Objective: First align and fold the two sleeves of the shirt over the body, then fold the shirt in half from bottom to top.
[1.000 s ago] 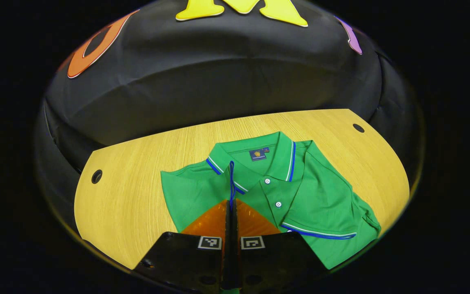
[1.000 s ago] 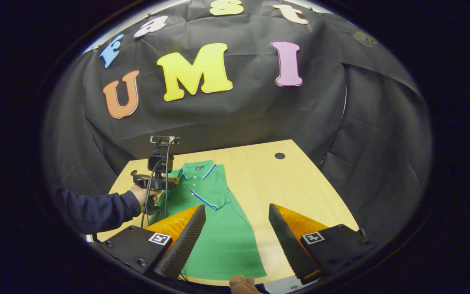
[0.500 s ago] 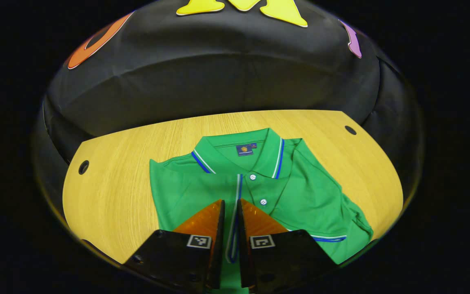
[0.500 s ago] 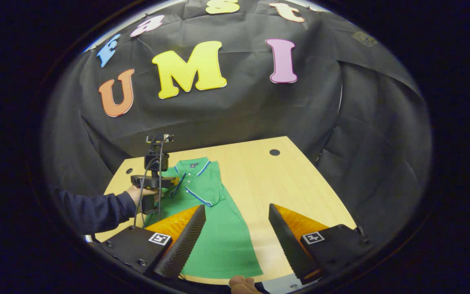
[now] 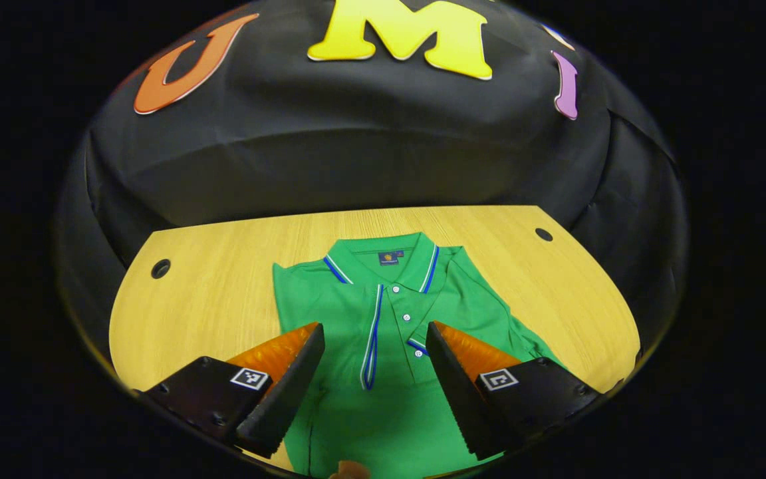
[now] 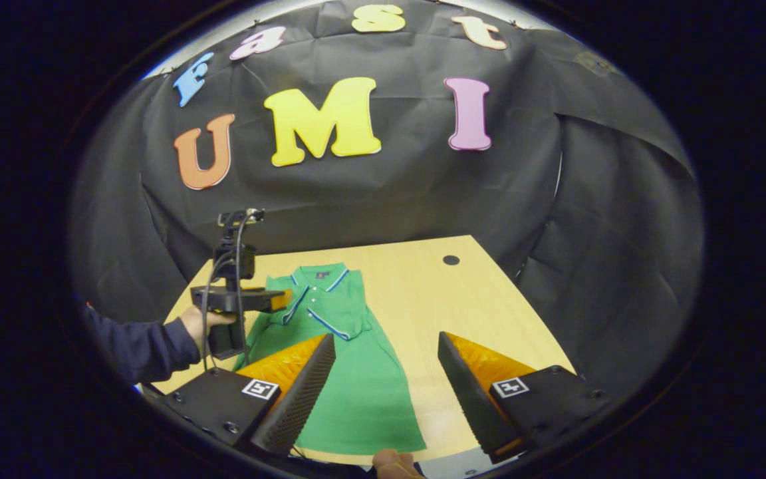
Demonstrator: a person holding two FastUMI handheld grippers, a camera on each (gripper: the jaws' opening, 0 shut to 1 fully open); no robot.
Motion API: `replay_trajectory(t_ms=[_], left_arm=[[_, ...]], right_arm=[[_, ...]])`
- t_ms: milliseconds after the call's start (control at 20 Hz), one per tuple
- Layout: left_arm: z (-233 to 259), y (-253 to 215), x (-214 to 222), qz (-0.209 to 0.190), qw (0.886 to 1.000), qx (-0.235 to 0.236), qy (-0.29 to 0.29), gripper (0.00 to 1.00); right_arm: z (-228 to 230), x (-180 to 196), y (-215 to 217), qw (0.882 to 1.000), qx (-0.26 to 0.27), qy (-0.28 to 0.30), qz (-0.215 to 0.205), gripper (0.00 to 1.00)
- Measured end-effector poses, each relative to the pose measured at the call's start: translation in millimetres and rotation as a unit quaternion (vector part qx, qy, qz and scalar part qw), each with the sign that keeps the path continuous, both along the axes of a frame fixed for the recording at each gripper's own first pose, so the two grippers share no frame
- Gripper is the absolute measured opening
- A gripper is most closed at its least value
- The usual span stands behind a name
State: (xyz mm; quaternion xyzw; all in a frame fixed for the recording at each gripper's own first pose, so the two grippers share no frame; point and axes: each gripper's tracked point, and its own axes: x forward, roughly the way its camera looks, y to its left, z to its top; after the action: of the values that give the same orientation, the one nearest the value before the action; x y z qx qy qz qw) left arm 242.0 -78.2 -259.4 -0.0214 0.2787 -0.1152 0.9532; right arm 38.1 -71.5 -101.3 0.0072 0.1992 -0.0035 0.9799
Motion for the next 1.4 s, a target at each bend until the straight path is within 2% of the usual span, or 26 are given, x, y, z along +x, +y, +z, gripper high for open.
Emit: replay_trajectory(t_ms=[300,500,650,700,900,1050,1300,1400], left_arm=[[55.6,50.7,-71.5,0.04,0.997,-0.001,-0.061,0.99],[99.9,89.6,-128.5,0.08,0.989,-0.01,-0.126,0.99],[120.2,111.0,-167.5,0.099,0.984,-0.01,-0.151,0.99],[124.7,115.7,-178.3,0.101,0.983,-0.009,-0.154,0.99],[134.4,124.7,-212.6,0.099,0.981,0.0,-0.165,0.99],[113.1,126.4,-237.3,0.085,0.986,0.016,-0.145,0.99],[38.5,130.9,-267.3,0.077,0.994,0.036,-0.063,0.99],[11.1,134.5,-273.2,0.076,0.995,0.048,-0.035,0.99]], right_arm=[[12.1,-2.7,7.7,0.999,-0.001,-0.051,0.013,1.0],[35.4,-3.3,16.1,0.995,0.0,-0.099,0.033,0.98],[47.5,-5.0,18.3,0.991,-0.016,-0.126,0.039,0.98],[49.3,-4.7,22.0,0.991,-0.017,-0.129,0.043,1.0],[34.8,-5.0,27.2,0.991,-0.023,-0.117,0.055,0.98],[4.2,-6.2,26.5,0.993,-0.042,-0.088,0.06,0.98],[-61.6,-16.9,26.6,0.997,-0.046,-0.01,0.06,1.0],[-88.1,-18.5,21.6,0.996,-0.066,0.016,0.061,0.98]])
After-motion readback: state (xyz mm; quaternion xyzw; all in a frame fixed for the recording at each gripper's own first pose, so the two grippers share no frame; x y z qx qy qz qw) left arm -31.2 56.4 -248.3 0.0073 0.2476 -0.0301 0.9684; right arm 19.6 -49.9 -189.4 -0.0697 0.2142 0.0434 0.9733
